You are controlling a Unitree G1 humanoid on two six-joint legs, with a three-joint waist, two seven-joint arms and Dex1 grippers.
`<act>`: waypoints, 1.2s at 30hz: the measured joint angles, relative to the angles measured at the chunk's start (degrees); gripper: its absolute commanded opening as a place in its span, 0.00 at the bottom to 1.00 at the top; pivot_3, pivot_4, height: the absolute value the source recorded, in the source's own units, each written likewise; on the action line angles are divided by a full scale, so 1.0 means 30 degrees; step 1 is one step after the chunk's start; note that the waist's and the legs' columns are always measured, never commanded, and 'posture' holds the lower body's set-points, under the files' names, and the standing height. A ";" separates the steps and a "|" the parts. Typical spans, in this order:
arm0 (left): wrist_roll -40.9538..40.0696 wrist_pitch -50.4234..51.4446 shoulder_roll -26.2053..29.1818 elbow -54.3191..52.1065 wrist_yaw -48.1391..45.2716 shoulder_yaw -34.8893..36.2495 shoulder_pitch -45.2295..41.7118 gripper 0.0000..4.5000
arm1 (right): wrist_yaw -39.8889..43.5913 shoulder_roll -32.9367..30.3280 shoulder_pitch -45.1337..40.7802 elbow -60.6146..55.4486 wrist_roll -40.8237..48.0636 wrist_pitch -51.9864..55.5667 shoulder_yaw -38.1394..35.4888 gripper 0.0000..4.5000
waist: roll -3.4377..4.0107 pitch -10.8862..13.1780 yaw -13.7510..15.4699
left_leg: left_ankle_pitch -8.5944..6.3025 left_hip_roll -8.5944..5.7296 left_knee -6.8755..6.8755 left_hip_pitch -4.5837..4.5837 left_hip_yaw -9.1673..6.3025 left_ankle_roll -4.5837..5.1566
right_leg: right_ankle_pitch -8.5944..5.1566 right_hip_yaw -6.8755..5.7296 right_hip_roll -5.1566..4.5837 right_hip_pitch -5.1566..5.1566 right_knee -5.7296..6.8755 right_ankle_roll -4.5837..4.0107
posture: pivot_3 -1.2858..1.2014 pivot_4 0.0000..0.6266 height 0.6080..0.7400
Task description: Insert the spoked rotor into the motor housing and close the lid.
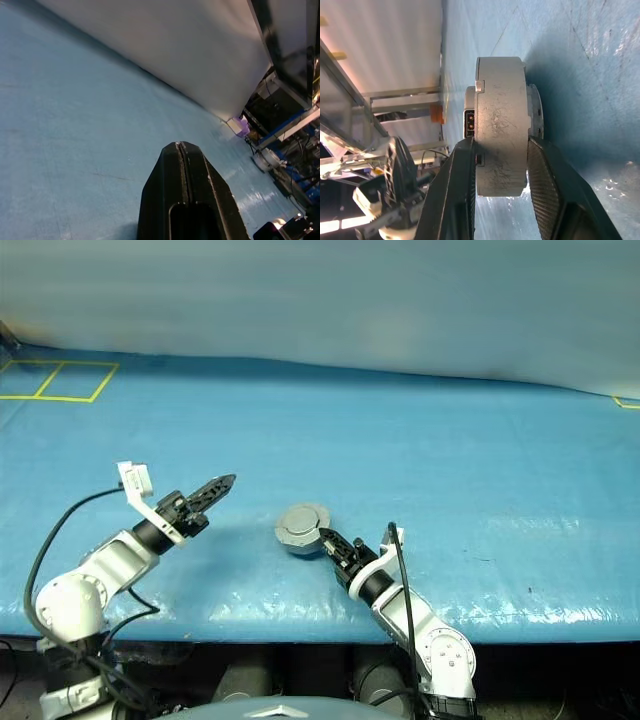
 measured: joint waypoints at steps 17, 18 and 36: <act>-0.7997 -0.3064 -0.5654 -0.2454 0.6868 -0.1704 0.5651 1.00 | -0.0737 0.0039 -0.0860 0.0214 0.0764 -0.0641 -0.0048 0.24 | -0.0005 0.0046 0.0156 | -0.0005 -0.0005 0.0086 -0.0049 -0.0013 0.0010 | -0.0042 0.0001 0.0006 -0.0013 0.0000 -0.0078 | 0.52 0.24 1.00; -0.8466 -0.3361 -0.5961 -0.2445 0.7056 -0.1834 0.5760 1.00 | -0.0736 0.0051 -0.1018 0.0159 0.0852 -0.0816 -0.0103 0.24 | -0.0008 0.0048 0.0157 | -0.0005 -0.0006 0.0096 -0.0054 -0.0016 0.0011 | -0.0042 -0.0003 0.0007 -0.0013 0.0001 -0.0077 | 0.52 0.24 1.00; -1.2505 -0.6527 -0.5919 -0.0793 0.7227 -0.5063 0.6029 1.00 | -0.2045 0.0085 -0.2920 -0.1716 0.3180 -0.2475 0.0861 0.24 | 0.0007 0.0059 0.0143 | -0.0021 -0.0143 0.0188 -0.0141 -0.0099 0.0044 | -0.0025 -0.0038 0.0019 -0.0023 0.0001 -0.0052 | 0.52 0.24 1.00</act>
